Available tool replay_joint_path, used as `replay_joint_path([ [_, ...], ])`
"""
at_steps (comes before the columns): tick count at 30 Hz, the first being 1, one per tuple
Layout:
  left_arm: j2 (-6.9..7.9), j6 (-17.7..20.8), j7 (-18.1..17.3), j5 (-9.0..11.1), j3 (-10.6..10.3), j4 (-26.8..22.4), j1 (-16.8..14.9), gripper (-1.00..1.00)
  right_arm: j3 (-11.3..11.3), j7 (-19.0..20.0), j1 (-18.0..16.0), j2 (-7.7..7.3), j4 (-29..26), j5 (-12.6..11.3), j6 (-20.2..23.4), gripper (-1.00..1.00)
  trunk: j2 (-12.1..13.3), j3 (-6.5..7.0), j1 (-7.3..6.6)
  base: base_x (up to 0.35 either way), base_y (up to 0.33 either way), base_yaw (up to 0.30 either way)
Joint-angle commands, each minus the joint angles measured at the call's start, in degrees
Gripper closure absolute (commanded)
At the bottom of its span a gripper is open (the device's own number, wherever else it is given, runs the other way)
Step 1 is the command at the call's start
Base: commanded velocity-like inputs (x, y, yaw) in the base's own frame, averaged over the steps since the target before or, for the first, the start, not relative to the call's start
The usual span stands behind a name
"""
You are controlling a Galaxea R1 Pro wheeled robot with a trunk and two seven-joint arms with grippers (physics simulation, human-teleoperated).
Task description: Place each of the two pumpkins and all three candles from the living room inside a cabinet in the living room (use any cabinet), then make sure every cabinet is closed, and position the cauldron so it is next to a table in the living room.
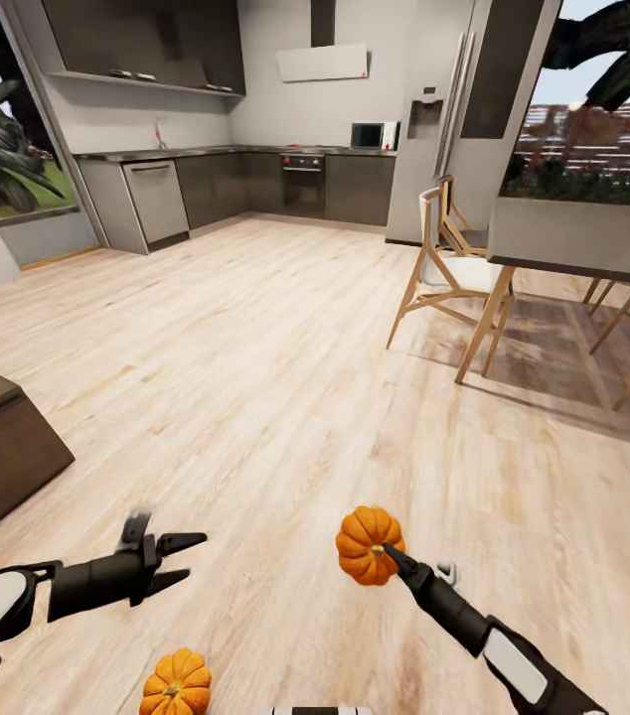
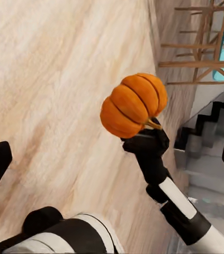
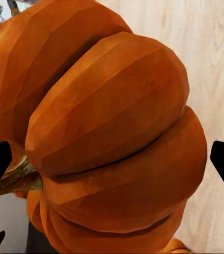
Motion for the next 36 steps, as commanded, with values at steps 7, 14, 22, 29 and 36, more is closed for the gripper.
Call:
replay_joint_path([
  [7, 0.33, -0.1, -0.5, -8.2, 3.7, 9.3, 0.0, -1.0, 0.2, -14.1, -0.4, 0.11, -8.0, -0.6, 3.5, 1.0, 0.0, -0.05, -0.01, 0.0, 0.0, 0.0],
  [14, 0.22, -6.8, -14.5, -20.7, 4.3, 19.1, 0.0, -1.0, 0.7, -19.4, -5.1, 0.39, -8.5, -0.5, 4.1, 1.0, 0.0, -0.05, -0.01, 0.0, 0.0, 0.0],
  [22, 0.2, -14.1, -33.8, -31.7, 4.2, 33.7, 0.0, -1.0, 0.9, -22.6, -7.9, 0.45, -8.5, -0.5, 6.1, 1.0, 0.0, -0.05, -0.01, 0.0, 0.0, 0.0],
  [29, 0.29, -15.4, -35.4, -32.4, 4.0, 35.2, 0.0, -1.0, 0.8, -22.7, -8.0, 0.37, -8.3, -0.5, 6.5, 1.0, -2.4, -1.13, 1.31, 0.0, 0.0, 0.0],
  [36, 0.18, -15.5, -35.5, -32.4, 4.3, 37.5, 0.0, -1.0, 0.7, -22.8, -8.0, 0.52, -8.2, -0.6, 6.7, 1.0, -4.8, -2.42, 2.65, 0.0, 0.0, 0.0],
])
